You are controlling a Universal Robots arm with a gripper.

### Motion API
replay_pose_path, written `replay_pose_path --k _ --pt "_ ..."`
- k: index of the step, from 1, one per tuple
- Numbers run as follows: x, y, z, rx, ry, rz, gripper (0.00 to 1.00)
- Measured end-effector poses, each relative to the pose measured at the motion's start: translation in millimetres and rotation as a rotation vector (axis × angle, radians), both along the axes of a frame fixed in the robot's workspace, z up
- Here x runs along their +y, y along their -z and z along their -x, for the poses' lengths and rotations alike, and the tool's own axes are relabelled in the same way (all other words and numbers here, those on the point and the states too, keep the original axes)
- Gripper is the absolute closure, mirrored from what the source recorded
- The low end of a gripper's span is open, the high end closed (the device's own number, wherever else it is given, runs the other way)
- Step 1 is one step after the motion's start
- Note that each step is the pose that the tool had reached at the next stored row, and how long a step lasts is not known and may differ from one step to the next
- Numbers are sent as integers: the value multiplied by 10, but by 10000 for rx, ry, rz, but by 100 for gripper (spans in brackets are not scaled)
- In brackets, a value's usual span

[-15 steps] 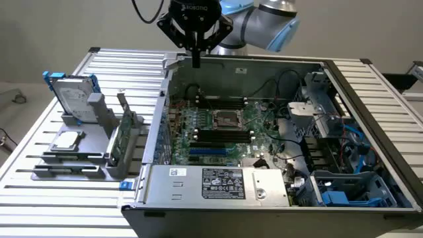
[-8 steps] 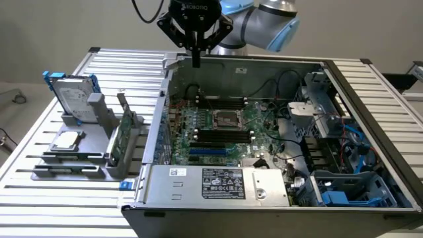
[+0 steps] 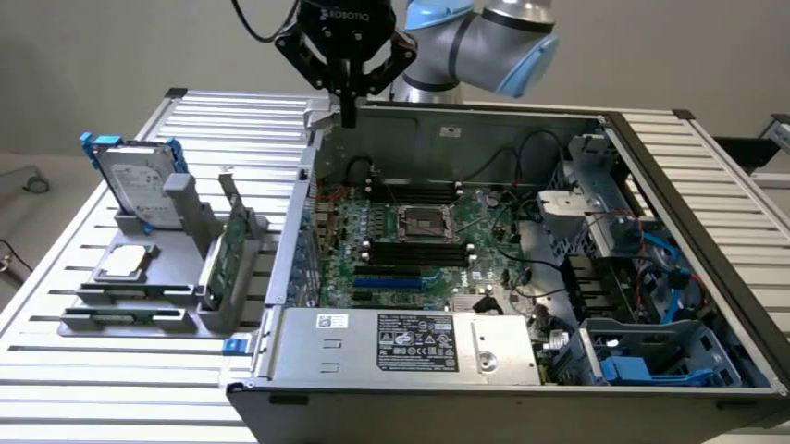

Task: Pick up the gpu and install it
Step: 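Reach for the gpu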

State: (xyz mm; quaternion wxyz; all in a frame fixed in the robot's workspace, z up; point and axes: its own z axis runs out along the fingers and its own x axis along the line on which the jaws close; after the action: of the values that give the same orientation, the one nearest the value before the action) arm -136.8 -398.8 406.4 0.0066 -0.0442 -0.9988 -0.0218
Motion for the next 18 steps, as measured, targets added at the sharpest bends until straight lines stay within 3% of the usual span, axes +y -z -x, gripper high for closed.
replay_pose_path --k 2,7,18 --pt "0 13 74 97 1 10 89" --pt "-2 55 286 198 0 34 89" --pt "-6 120 779 199 1 144 89"
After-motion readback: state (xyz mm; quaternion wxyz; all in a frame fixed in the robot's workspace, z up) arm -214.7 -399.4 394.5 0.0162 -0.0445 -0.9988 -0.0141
